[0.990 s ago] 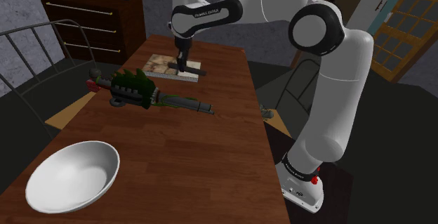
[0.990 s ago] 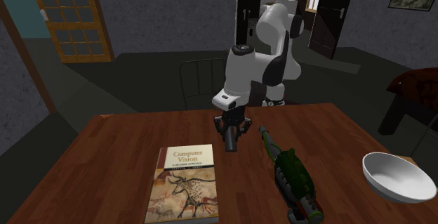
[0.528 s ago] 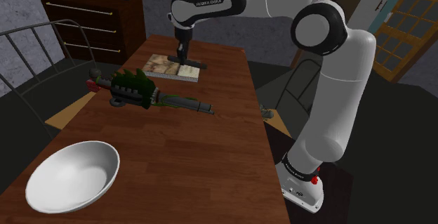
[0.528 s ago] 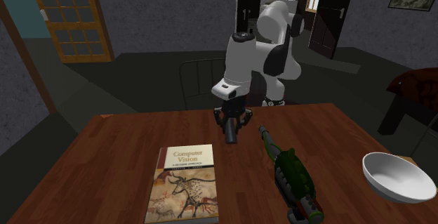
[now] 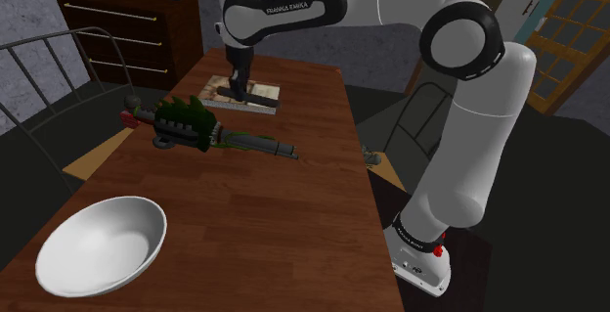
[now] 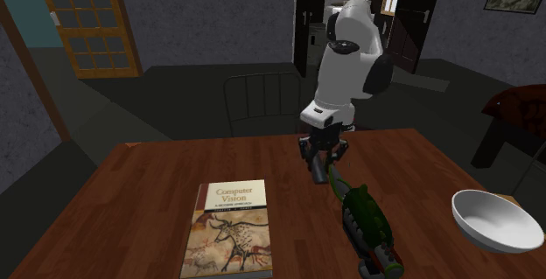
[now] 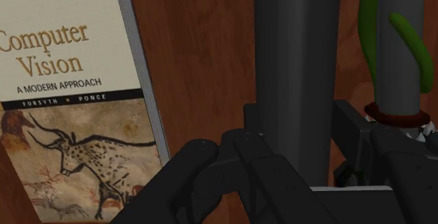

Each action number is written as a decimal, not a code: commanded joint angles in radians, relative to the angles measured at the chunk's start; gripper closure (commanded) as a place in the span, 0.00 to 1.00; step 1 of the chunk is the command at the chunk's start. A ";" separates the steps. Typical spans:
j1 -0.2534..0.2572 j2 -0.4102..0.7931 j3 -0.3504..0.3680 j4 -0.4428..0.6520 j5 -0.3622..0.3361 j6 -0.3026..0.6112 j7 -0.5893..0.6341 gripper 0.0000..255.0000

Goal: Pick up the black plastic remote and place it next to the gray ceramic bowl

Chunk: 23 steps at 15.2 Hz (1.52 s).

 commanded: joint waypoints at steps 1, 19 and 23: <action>0.029 -0.013 0.017 -0.015 -0.006 -0.001 0.048 1.00; 0.281 0.075 0.161 0.109 -0.061 -0.075 0.449 1.00; 0.334 0.126 0.181 0.169 -0.077 -0.092 0.520 1.00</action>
